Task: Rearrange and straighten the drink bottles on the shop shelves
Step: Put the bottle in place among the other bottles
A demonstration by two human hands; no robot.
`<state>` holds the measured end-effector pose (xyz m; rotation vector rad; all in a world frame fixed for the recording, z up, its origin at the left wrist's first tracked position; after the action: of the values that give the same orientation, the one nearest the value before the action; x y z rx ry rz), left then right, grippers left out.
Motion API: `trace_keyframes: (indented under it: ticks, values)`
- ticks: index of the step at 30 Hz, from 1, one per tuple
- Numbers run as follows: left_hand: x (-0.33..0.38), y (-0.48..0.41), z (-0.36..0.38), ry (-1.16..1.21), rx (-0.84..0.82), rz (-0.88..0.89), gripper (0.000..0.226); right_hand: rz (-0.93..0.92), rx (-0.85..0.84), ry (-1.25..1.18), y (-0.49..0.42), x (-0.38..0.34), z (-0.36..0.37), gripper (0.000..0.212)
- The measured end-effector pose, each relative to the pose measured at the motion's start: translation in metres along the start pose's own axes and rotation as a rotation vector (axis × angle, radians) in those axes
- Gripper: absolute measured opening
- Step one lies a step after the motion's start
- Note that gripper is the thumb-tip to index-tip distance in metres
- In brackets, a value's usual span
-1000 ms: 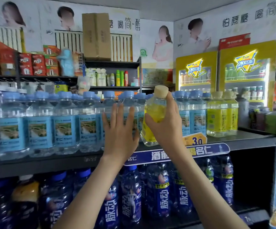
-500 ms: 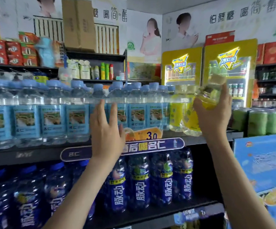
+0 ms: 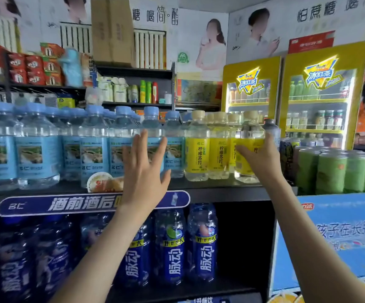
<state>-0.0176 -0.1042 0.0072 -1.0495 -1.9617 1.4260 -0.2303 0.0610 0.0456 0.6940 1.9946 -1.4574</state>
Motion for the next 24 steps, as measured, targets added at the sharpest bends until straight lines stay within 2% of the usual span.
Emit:
trace_keyframes:
  ticks: [3, 5, 15, 18, 21, 24]
  values:
    - [0.001, -0.001, 0.003, -0.013, 0.007, -0.008, 0.080, 0.128, -0.142, 0.060, 0.008, 0.015, 0.005, 0.069]
    - [0.003, -0.002, 0.005, -0.013, -0.004, -0.007, 0.082, 0.152, -0.174, 0.087, 0.011, 0.019, 0.005, 0.065]
    - [0.006, -0.004, 0.007, -0.046, -0.036, -0.033, 0.074, 0.148, -0.216, 0.130, 0.006, 0.013, 0.017, 0.076]
    - [0.007, -0.002, 0.008, -0.045, -0.038, -0.030, 0.071, 0.161, -0.232, 0.157, 0.008, 0.018, 0.017, 0.072]
    - [0.009, 0.005, 0.004, -0.036, -0.034, -0.033, 0.062, 0.104, -0.167, 0.199, 0.021, 0.016, 0.017, 0.063]
    - [0.016, 0.025, -0.003, 0.008, -0.036, -0.073, 0.047, -0.040, 0.007, 0.243, 0.051, 0.011, 0.020, 0.054]
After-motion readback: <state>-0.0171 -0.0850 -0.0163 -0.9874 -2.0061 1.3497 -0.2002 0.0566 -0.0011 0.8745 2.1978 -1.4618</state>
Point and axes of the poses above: each hand's wrist, its own y-axis away from the middle knuckle, its own z-axis out of the palm, x = y × z, the point moved 2 cm from there along -y, towards the middle knuckle, and after that the axes turned 1 degree about -z, right-handed, at the moved point
